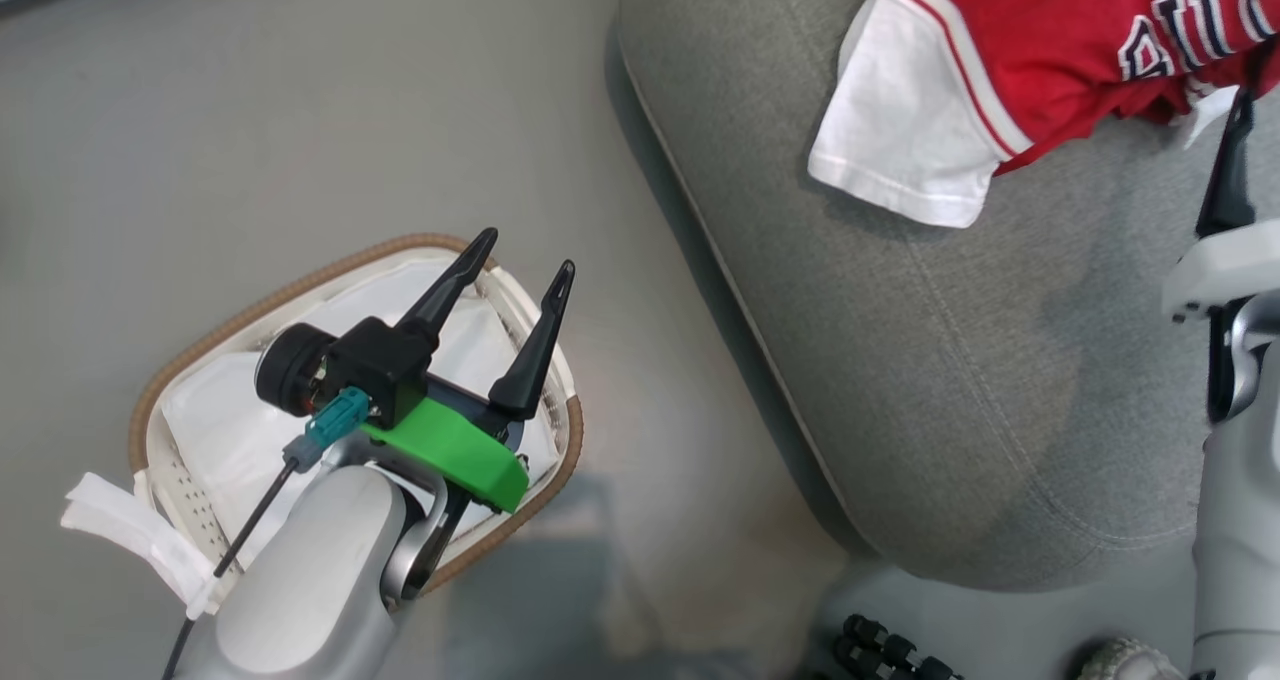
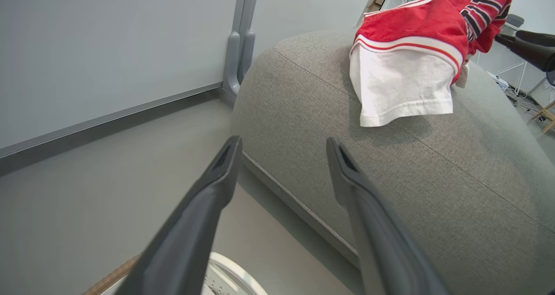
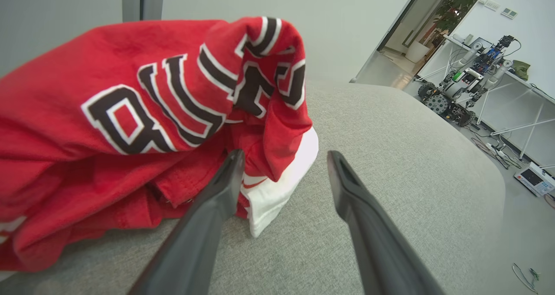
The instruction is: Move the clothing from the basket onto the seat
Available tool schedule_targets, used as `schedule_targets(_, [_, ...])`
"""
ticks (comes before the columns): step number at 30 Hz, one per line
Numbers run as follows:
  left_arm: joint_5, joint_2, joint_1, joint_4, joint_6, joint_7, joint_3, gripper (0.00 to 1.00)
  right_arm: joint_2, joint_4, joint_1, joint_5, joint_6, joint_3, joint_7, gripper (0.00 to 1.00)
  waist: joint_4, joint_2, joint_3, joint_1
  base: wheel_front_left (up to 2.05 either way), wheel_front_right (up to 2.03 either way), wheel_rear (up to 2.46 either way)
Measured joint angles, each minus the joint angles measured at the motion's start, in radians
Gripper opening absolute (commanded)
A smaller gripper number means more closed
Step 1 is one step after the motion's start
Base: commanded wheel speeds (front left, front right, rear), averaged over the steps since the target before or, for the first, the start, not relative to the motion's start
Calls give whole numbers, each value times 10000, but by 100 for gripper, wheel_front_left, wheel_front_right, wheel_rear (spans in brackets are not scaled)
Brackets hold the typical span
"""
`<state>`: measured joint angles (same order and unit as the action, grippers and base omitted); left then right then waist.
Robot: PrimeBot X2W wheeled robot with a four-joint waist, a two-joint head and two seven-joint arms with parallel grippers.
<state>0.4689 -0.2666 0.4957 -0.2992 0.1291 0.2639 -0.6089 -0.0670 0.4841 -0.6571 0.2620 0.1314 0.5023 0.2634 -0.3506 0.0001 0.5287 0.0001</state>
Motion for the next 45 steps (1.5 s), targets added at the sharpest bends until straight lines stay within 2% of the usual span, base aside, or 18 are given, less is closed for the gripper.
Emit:
schedule_targets(10, [-142, 656, -999, -276, 0, 2, 719, 100, 109, -1003, 1357, -876, 0, -1135, 0, 100, -189, 0, -1464, 0, 0, 0, 0])
schedule_targets(19, [-593, 1189, -2043, -740, 0, 0, 1912, 100, 163, -1235, 2134, -1883, 0, -2671, 0, 100, 121, 0, -2753, -1, 0, 0, 0])
schedule_targets(29, [-1425, 1607, -2816, -1168, 0, 2, 3914, 100, 180, -1028, 2651, -3172, 0, -4186, 0, 100, 1465, 0, -3458, -1, 0, 0, 0])
schedule_targets(38, [-2178, 1877, -3427, -1423, -35, 0, 5524, 100, 184, -679, 2730, -3862, 0, -5229, 0, 100, 2576, 0, -3937, -1, 0, 0, 0])
schedule_targets(45, [-2523, 2027, -3827, -1407, -48, 2, 6222, 100, 199, -416, 3079, -4036, 0, -5695, -2, 100, 3117, 0, -4351, -1, 0, 0, 0])
